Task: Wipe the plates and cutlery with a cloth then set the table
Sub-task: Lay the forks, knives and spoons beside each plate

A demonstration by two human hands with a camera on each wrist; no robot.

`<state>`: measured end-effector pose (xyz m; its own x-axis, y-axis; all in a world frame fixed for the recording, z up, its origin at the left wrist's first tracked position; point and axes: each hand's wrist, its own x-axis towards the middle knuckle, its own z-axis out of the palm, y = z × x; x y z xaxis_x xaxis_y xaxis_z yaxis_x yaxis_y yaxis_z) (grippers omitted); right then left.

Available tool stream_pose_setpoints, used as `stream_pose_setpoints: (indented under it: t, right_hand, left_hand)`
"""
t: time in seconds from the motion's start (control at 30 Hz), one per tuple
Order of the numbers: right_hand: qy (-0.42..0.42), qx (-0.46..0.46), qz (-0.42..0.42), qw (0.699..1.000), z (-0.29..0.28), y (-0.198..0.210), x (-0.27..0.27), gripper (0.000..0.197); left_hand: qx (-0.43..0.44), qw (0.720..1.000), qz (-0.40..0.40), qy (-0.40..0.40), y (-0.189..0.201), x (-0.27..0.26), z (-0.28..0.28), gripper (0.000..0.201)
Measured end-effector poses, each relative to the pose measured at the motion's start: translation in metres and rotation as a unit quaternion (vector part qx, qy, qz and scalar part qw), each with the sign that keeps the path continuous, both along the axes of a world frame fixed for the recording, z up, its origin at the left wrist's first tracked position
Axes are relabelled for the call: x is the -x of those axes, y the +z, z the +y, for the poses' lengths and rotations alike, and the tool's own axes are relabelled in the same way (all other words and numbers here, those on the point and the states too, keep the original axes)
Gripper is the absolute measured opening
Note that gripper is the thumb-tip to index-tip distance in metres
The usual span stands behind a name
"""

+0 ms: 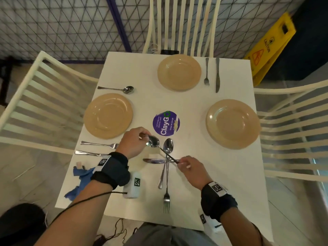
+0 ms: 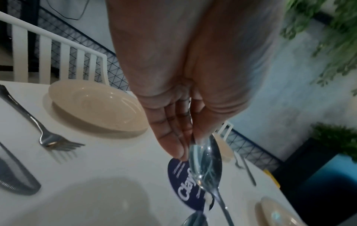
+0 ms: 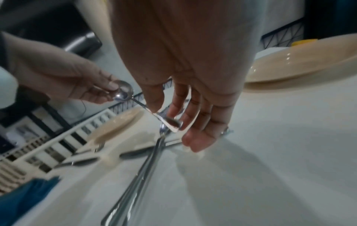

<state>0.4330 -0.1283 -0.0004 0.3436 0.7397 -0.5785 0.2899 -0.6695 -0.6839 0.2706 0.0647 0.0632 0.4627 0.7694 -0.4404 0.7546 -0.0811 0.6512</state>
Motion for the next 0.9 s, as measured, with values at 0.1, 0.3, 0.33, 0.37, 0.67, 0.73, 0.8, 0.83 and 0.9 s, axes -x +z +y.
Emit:
stream_pose_setpoints:
  t: [0.1,0.3,0.33,0.37,0.67,0.73,0.8,0.83,0.9]
  right_hand:
    - [-0.100,-0.067,0.068,0.990,0.012,0.024,-0.019,0.009]
    - [-0.220,-0.206,0.248,0.921,0.073,0.092,-0.060,0.017]
    - [-0.218,-0.219,0.255,0.916,0.088,0.102,-0.064,0.017]
    - [-0.212,-0.230,0.258,0.914,0.103,0.111,-0.068,0.016]
    - [-0.175,-0.232,0.213,0.933,0.258,0.136,-0.067,0.003]
    - [-0.183,-0.228,0.195,0.936,0.295,0.135,-0.067,0.005]
    - [-0.192,-0.219,0.171,0.941,0.334,0.128,-0.069,0.004]
    - [-0.198,-0.212,0.157,0.944,0.348,0.125,-0.071,0.002]
    - [-0.216,-0.188,0.132,0.949,0.383,0.114,-0.077,0.007]
  left_hand:
    - [0.029,0.996,-0.056,0.067,0.022,0.005,0.000,0.017]
    - [0.083,0.983,-0.129,0.097,0.051,0.008,-0.001,0.028]
    - [0.085,0.986,-0.121,0.079,0.054,0.008,0.001,0.031]
    - [0.081,0.989,-0.108,0.056,0.056,0.007,0.004,0.033]
    - [-0.015,0.997,-0.082,0.003,0.049,-0.023,0.094,0.013]
    - [-0.014,0.996,-0.082,-0.008,0.046,-0.034,0.126,0.017]
    - [-0.020,0.996,-0.082,-0.024,0.043,-0.047,0.161,0.027]
    - [-0.025,0.996,-0.081,-0.030,0.041,-0.053,0.174,0.029]
    - [-0.027,0.996,-0.080,-0.028,0.033,-0.066,0.208,0.028]
